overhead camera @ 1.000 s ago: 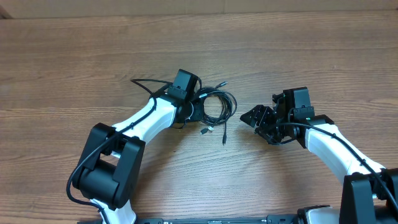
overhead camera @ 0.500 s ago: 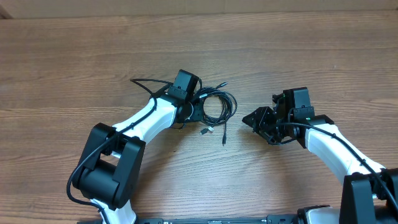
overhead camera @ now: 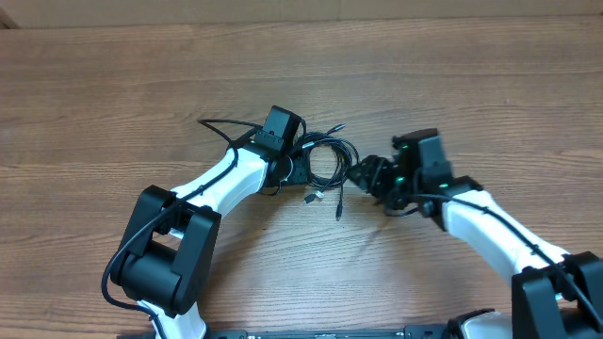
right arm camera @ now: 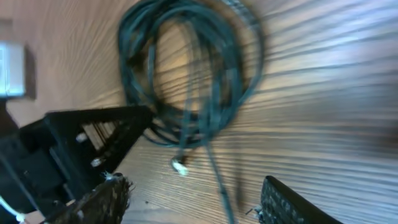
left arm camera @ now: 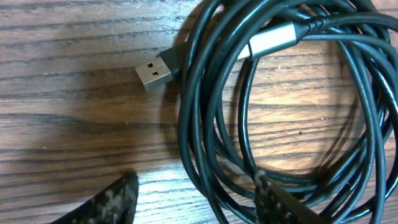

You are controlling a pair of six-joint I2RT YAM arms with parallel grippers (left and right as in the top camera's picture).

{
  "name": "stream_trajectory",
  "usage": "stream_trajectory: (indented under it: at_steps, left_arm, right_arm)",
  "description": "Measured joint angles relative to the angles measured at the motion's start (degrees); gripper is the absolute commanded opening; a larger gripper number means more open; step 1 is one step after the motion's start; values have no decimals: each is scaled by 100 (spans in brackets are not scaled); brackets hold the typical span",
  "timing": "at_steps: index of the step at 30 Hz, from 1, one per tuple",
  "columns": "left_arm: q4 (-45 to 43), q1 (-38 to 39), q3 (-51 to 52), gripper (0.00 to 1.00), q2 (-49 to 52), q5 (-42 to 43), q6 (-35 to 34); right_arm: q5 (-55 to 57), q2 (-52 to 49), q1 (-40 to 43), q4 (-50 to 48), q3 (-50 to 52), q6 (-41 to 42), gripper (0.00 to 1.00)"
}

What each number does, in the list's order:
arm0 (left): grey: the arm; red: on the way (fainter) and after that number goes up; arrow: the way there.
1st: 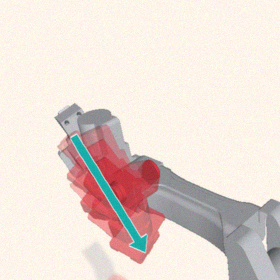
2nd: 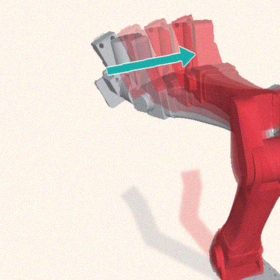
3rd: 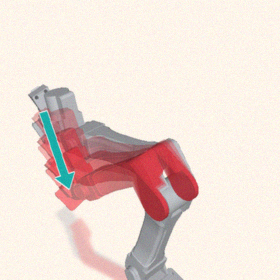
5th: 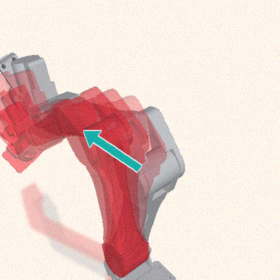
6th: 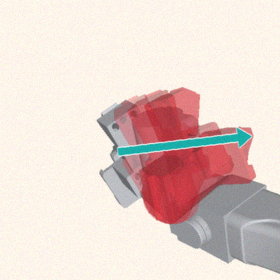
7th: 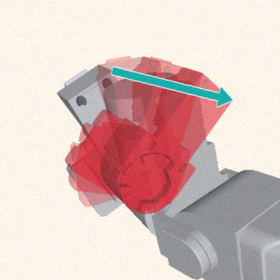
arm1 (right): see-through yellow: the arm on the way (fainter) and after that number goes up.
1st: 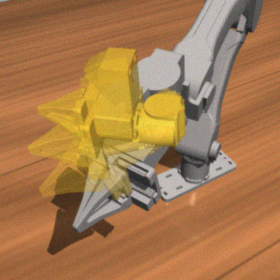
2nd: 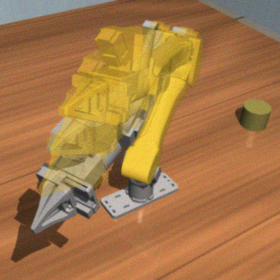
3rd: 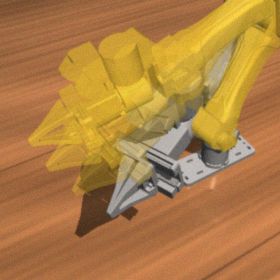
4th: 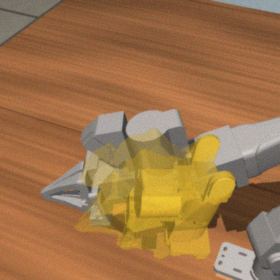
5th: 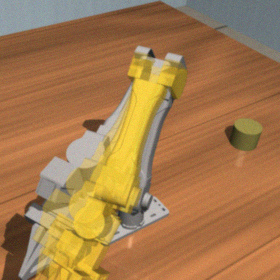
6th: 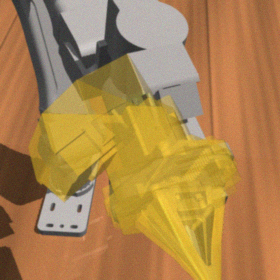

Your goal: Untangle cables

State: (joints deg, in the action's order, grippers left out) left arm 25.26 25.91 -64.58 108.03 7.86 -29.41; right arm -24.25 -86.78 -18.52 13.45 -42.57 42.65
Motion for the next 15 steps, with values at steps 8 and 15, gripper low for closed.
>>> stream_trajectory:
  at_steps: [8,15]
  left_arm:
    - [-22,0,-35,99,-2,-2,44]
    - [-22,0,-35,100,-2,-4,44]
  right_arm:
    - [748,0,-568,-297,0,249,72]
    - [964,0,-627,-267,0,361,100]
